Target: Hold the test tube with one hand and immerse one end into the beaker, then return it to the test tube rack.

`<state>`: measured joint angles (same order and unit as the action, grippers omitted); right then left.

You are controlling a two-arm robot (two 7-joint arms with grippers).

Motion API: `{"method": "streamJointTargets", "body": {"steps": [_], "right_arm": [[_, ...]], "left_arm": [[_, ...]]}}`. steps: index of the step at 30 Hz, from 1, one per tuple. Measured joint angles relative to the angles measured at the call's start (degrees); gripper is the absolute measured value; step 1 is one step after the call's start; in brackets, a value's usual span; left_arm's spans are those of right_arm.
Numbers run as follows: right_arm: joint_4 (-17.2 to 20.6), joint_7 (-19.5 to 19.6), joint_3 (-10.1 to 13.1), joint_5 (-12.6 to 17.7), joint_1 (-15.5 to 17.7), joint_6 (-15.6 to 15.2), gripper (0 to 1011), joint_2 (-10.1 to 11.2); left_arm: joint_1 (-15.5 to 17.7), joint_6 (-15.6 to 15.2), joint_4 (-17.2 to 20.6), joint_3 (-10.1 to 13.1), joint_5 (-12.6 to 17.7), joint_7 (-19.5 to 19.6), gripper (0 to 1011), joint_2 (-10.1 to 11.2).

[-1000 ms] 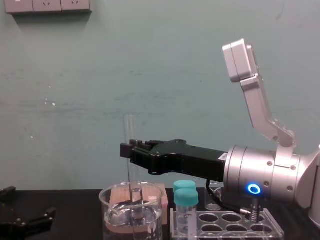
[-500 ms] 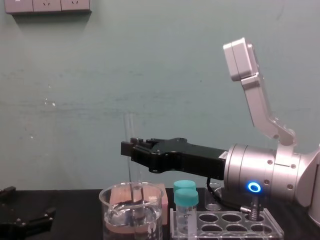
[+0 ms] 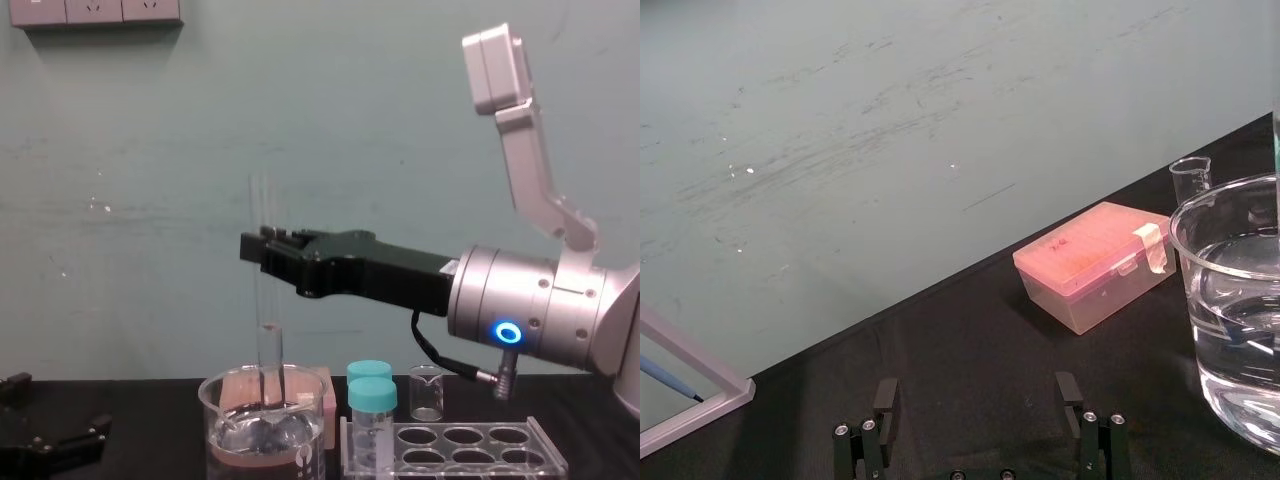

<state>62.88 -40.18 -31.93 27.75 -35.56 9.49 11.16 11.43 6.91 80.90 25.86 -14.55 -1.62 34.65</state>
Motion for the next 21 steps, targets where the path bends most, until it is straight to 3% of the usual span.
{"method": "streamJointTargets", "body": {"steps": [11,21], "right_arm": [[6.2,0.5,1.2,1.5,1.1,0.0,224,1.9],[12.7,3.0,4.8,3.3,1.6,1.2,224,4.9]], "left_arm": [[0.0,0.0,0.0,0.0,0.0,0.0,1000,0.0],[0.0,0.0,0.0,0.0,0.0,0.0,1000,0.0]]}}
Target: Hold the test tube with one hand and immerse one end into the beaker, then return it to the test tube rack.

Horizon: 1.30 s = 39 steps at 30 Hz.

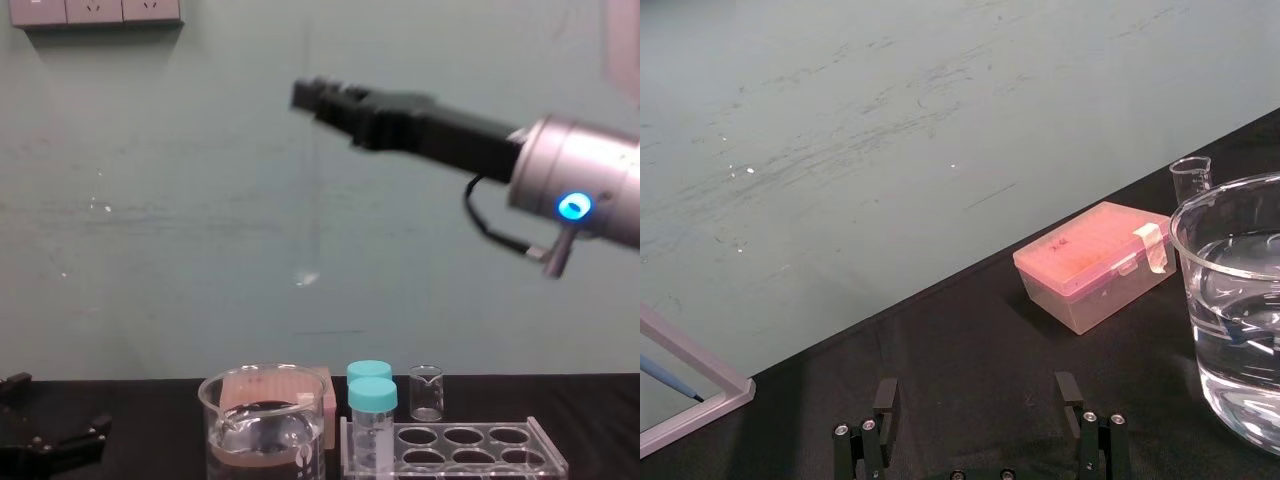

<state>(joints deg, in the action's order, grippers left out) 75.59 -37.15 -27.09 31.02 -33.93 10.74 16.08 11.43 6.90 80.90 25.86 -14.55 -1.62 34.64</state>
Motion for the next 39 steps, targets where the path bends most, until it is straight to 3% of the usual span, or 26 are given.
{"method": "streamJointTargets", "body": {"steps": [8,15,26,39], "right_arm": [[4.5,5.2,4.3,-1.1,2.6,0.4,224,4.0],[9.2,10.7,8.6,-3.0,8.7,-0.9,224,7.3],[10.7,14.4,11.4,-4.4,15.3,-4.3,224,8.2],[8.4,14.6,12.0,-5.4,17.0,-6.7,224,6.9]], "left_arm": [[0.0,0.0,0.0,0.0,0.0,0.0,1000,0.0],[0.0,0.0,0.0,0.0,0.0,0.0,1000,0.0],[0.0,0.0,0.0,0.0,0.0,0.0,1000,0.0],[0.0,0.0,0.0,0.0,0.0,0.0,1000,0.0]]}}
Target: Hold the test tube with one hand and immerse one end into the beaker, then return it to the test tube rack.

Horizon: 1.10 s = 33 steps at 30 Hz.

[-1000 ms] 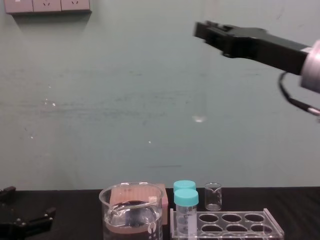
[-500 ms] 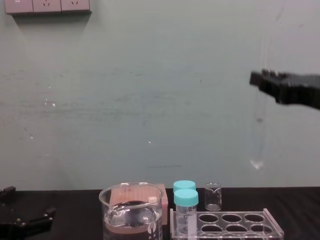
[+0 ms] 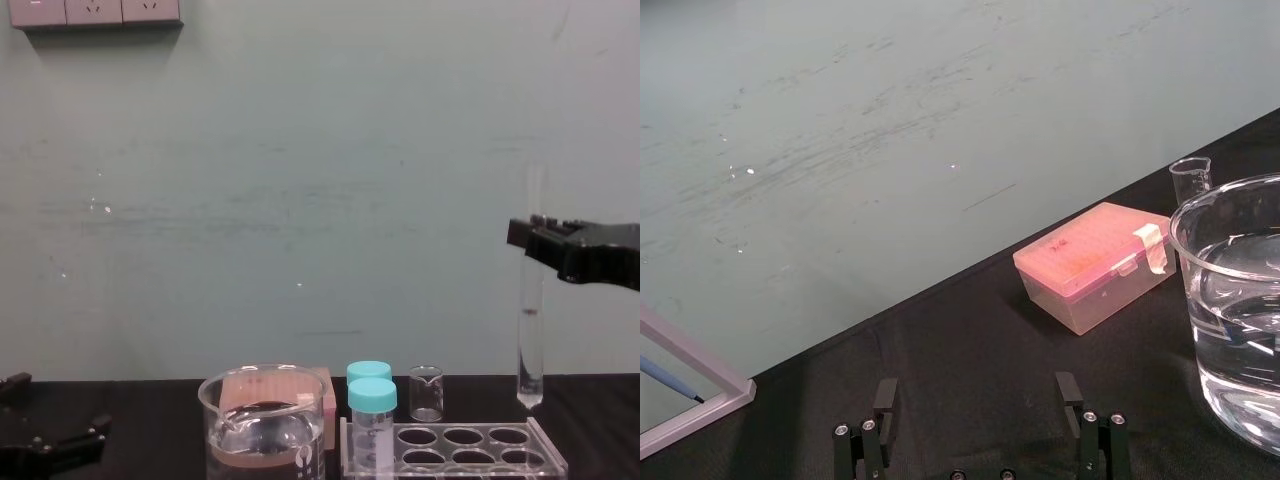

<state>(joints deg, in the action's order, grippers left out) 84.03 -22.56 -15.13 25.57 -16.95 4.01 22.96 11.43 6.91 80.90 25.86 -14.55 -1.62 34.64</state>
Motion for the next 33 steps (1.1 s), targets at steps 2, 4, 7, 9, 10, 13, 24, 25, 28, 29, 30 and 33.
{"method": "streamJointTargets", "body": {"steps": [2,4,7,9,10,13,24,25,28,29,30,33], "right_arm": [[-0.1,0.0,0.0,0.0,0.1,-0.2,225,-0.1],[-0.3,-0.1,0.0,0.0,0.2,-0.5,224,-0.4],[-0.6,-0.2,-0.2,-0.1,0.4,-0.7,224,-0.7],[-1.0,-0.4,-0.4,-0.2,0.4,-0.8,224,-1.0],[-1.2,-0.4,-0.4,-0.2,0.4,-0.8,224,-1.1],[-1.8,-0.5,-0.6,-0.4,0.4,-0.8,224,-1.3],[-3.8,-1.4,-0.8,-1.1,-0.1,0.6,224,-1.9],[-3.8,-1.4,-0.8,-1.1,-0.1,0.7,225,-1.9],[-4.1,-1.8,-0.8,-1.1,0.1,1.2,224,-2.1],[-4.2,-1.9,-0.8,-1.1,0.2,1.4,224,-2.2],[-4.4,-2.0,-0.8,-1.0,0.3,1.7,224,-2.3],[-4.8,-2.2,-0.7,-0.9,0.4,2.3,224,-2.4]], "left_arm": [[0.0,0.0,0.0,0.0,0.0,0.0,1000,0.0],[0.0,0.0,0.0,0.0,0.0,0.0,1000,0.0],[0.0,0.0,0.0,0.0,0.0,0.0,1000,0.0],[0.0,0.0,0.0,0.0,0.0,0.0,1000,0.0],[0.0,0.0,0.0,0.0,0.0,0.0,1000,0.0],[0.0,0.0,0.0,0.0,0.0,0.0,1000,0.0],[0.0,0.0,0.0,0.0,0.0,0.0,1000,0.0],[0.0,0.0,0.0,0.0,0.0,0.0,1000,0.0],[0.0,0.0,0.0,0.0,0.0,0.0,1000,0.0],[0.0,0.0,0.0,0.0,0.0,0.0,1000,0.0],[0.0,0.0,0.0,0.0,0.0,0.0,1000,0.0],[0.0,0.0,0.0,0.0,0.0,0.0,1000,0.0]]}}
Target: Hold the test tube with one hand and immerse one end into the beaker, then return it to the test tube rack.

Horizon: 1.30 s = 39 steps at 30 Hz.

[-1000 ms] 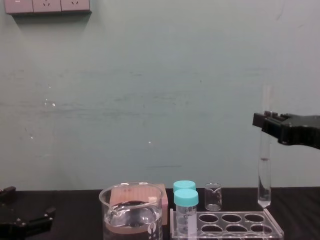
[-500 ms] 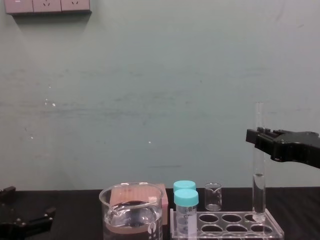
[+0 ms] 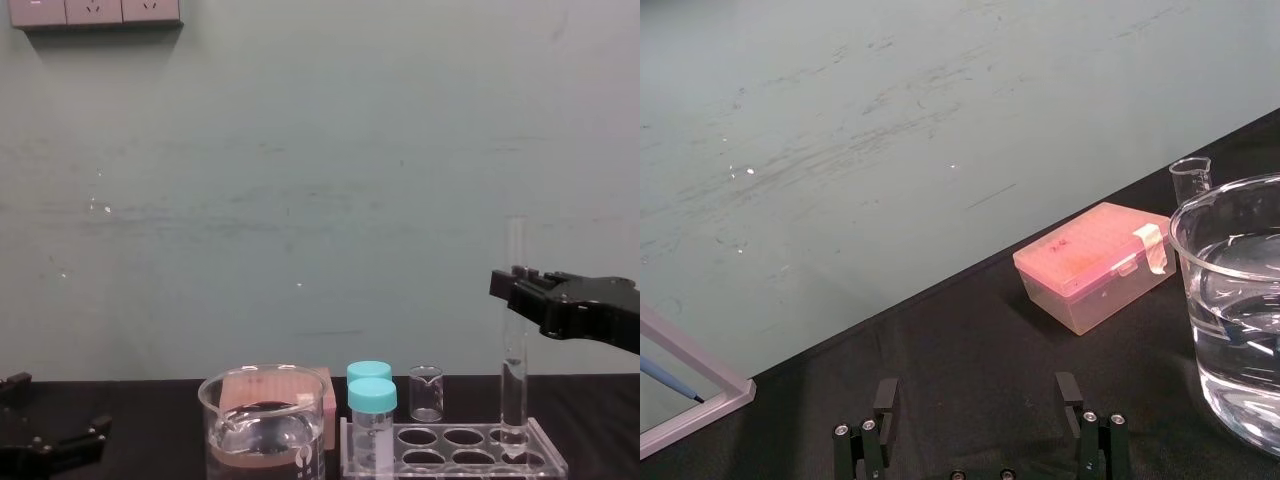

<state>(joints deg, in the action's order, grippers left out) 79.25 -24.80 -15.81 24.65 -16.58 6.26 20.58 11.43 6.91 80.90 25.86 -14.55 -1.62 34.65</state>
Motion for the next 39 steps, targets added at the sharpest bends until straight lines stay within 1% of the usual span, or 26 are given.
{"method": "streamJointTargets", "body": {"steps": [7,12,23,39], "right_arm": [[-1.4,-0.4,0.3,-0.2,0.1,1.9,224,-0.4],[-2.3,-0.6,0.4,-0.4,0.0,2.6,224,-0.6],[-4.0,-0.9,0.3,-0.8,-0.7,2.5,224,-1.2],[-5.7,-1.2,-0.3,-1.5,-1.2,1.7,224,-1.7]], "left_arm": [[0.0,0.0,0.0,0.0,0.0,0.0,1000,0.0],[0.0,0.0,0.0,0.0,0.0,0.0,1000,0.0],[0.0,0.0,0.0,0.0,0.0,0.0,1000,0.0],[0.0,0.0,0.0,0.0,0.0,0.0,1000,0.0]]}}
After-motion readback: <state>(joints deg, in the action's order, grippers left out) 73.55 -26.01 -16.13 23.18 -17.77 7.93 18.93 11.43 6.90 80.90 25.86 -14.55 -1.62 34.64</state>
